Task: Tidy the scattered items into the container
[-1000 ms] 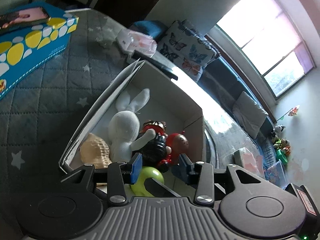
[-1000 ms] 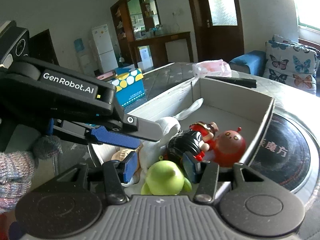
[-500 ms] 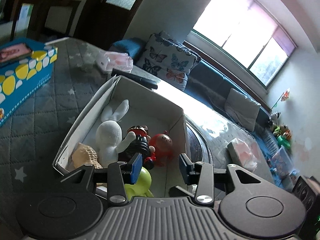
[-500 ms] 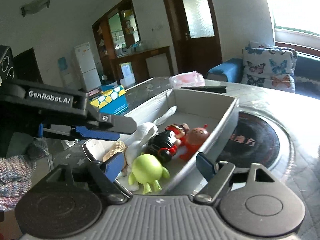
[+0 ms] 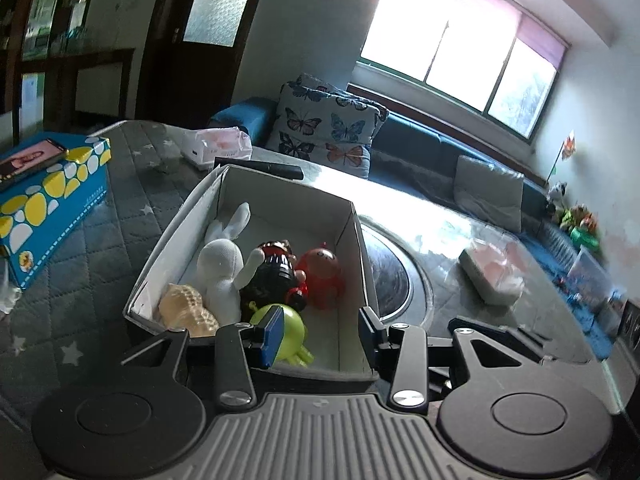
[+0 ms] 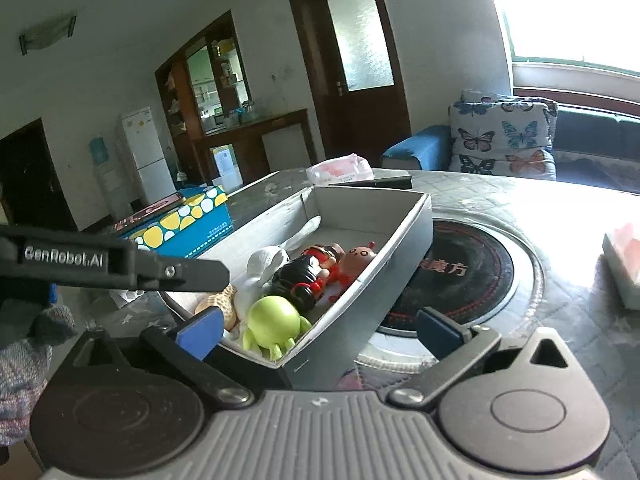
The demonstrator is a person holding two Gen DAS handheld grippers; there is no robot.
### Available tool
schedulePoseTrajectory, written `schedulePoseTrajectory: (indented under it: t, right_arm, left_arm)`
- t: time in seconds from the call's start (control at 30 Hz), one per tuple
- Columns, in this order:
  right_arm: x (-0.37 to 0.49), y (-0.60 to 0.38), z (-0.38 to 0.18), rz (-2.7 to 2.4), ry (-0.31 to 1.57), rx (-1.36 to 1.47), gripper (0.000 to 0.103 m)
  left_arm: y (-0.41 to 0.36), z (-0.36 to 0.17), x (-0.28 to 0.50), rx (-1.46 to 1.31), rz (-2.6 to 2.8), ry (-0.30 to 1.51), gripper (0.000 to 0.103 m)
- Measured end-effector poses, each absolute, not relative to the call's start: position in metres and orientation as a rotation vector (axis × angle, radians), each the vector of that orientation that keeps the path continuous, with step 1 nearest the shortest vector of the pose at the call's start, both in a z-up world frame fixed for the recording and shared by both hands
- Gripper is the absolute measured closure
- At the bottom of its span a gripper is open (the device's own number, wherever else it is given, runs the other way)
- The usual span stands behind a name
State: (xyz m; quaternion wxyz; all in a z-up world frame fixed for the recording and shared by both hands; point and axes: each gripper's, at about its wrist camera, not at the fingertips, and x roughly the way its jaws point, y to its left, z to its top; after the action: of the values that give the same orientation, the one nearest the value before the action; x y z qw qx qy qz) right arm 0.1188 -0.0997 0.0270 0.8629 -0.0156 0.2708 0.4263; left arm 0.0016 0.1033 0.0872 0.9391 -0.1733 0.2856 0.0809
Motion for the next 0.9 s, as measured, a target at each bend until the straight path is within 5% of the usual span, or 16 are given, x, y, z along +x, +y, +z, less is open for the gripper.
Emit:
schedulePoseTrajectory:
  t: [0.9]
  right_arm:
    - [0.074, -0.115, 0.009, 0.815, 0.591, -0.050, 0.000]
  left_arm:
    - [0.079, 0.064, -0.046, -0.285, 0.206, 0.622, 0.060]
